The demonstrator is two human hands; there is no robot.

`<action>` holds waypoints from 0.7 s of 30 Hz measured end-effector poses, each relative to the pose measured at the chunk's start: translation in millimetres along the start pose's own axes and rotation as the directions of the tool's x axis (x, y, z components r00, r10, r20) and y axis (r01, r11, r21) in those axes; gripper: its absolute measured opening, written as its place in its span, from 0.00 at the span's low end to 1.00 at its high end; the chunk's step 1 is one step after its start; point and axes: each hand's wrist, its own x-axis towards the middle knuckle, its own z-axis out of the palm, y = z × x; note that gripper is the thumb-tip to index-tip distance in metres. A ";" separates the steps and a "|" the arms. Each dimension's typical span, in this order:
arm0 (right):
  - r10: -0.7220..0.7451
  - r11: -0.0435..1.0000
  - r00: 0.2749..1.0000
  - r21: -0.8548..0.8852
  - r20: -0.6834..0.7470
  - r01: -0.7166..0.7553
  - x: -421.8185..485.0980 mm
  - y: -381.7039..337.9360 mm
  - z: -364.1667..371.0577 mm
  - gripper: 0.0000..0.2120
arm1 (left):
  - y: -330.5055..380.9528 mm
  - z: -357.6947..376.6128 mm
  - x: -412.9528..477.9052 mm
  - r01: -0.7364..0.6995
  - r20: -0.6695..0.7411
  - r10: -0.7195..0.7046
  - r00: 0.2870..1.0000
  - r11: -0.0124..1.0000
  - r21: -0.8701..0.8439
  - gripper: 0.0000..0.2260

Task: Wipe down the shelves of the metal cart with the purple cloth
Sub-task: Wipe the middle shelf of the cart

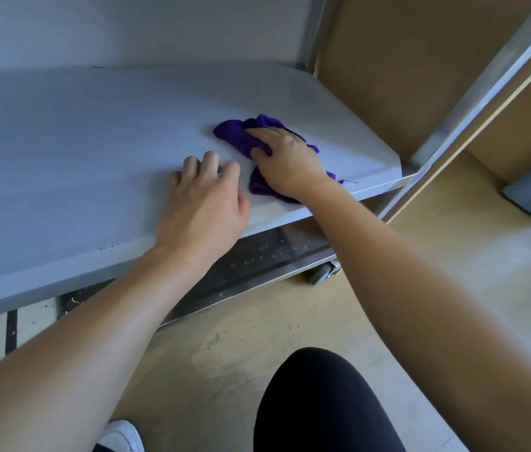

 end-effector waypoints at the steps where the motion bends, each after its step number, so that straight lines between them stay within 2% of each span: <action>1: 0.013 1.000 1.000 -0.026 -0.002 -0.013 0.1 8.9 -4.3 0.20 | 0.1 0.2 0.0 -0.001 0.000 0.001 1.000 1.000 -0.003 0.09; 5: 0.173 0.981 0.985 -0.084 -0.026 -0.175 0.7 53.7 -26.3 0.20 | 0.4 1.0 -0.9 -0.011 0.000 0.011 1.000 1.000 -0.007 0.09; 8: 0.340 0.935 0.939 -0.088 -0.044 -0.343 -1.2 90.5 -45.4 0.20 | 0.4 1.7 -0.6 -0.010 0.008 0.011 1.000 1.000 -0.023 0.09; 12: 0.405 0.913 0.914 -0.034 -0.018 -0.406 -1.7 102.2 -50.2 0.22 | 0.9 2.1 -1.5 -0.019 0.000 0.019 1.000 1.000 -0.008 0.09; 15: 0.351 0.934 0.936 -0.057 -0.019 -0.352 -4.6 71.1 -35.9 0.24 | 0.5 2.1 -1.7 -0.027 0.006 0.027 1.000 1.000 -0.005 0.10; 19: 0.099 0.995 0.995 -0.013 -0.011 -0.099 -16.8 12.9 -4.5 0.23 | 3.2 1.2 -0.3 -0.024 0.004 0.024 1.000 1.000 0.006 0.11; 21: 0.048 0.999 0.997 0.012 -0.054 -0.048 -21.9 -4.2 1.7 0.22 | 3.9 1.1 0.1 -0.021 0.010 0.021 1.000 1.000 0.015 0.09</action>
